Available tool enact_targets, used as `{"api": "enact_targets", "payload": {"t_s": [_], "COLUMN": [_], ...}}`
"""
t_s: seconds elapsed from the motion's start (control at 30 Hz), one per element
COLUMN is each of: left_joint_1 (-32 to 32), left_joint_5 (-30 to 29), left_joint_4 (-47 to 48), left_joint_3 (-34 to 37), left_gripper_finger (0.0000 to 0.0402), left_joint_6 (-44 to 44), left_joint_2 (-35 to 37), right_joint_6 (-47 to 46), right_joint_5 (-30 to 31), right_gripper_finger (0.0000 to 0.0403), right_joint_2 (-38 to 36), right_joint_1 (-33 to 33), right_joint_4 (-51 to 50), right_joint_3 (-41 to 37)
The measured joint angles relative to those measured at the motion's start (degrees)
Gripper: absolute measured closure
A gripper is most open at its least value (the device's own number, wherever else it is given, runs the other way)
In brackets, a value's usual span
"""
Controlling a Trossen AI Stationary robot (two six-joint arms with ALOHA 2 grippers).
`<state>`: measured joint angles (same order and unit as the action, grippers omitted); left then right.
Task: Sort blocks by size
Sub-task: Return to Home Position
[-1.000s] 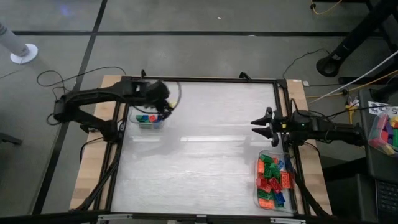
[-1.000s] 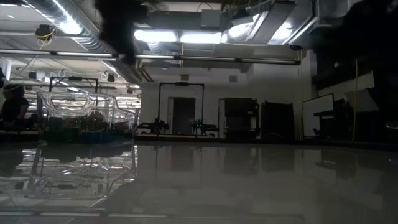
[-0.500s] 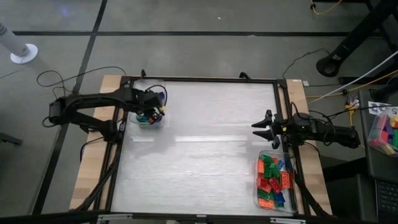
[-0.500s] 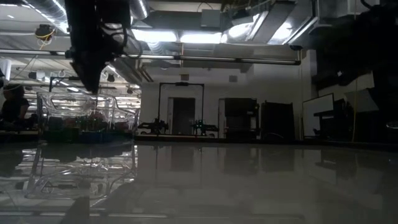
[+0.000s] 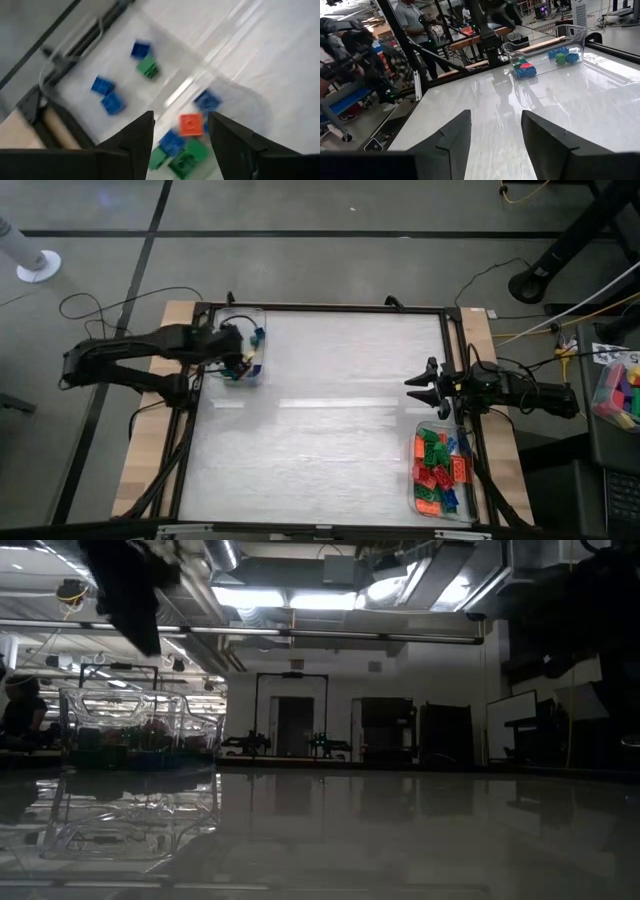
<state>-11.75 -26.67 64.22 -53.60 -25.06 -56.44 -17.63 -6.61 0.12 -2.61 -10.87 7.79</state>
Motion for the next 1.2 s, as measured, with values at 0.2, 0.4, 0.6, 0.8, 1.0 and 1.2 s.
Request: {"api": "enact_targets", "payload": {"t_s": [0.2,0.4,0.6,0.8,1.0,1.2], "left_joint_1": [10.23,19.56,22.67,22.66,22.65,22.65], "left_joint_5": [0.04,0.12,0.11,0.09,0.12,0.12], "left_joint_4": [-4.24,-26.33,-46.90,-58.53,-68.05,-78.49], "left_joint_3": [1.78,15.70,29.11,36.81,42.39,46.51], "left_gripper_finger": [0.0229,0.0229,0.0229,0.0229,0.0229,0.0229], "left_joint_6": [-2.28,2.01,9.27,13.95,16.97,22.48], "left_joint_2": [15.07,27.83,32.55,32.34,32.49,33.39], "right_joint_6": [0.00,-0.04,-0.07,-0.07,-0.07,-0.11], "right_joint_5": [-0.07,-0.07,-0.07,-0.07,-0.07,-0.06], "right_gripper_finger": [0.0228,0.0228,0.0228,0.0228,0.0228,0.0228], "right_joint_2": [0.00,0.00,0.00,0.01,0.00,0.01], "right_joint_1": [0.00,0.00,0.00,0.00,0.00,0.00], "right_joint_4": [-0.01,-0.07,-1.32,-3.95,-7.64,-11.27], "right_joint_3": [0.00,0.00,0.00,0.02,0.02,0.02]}}
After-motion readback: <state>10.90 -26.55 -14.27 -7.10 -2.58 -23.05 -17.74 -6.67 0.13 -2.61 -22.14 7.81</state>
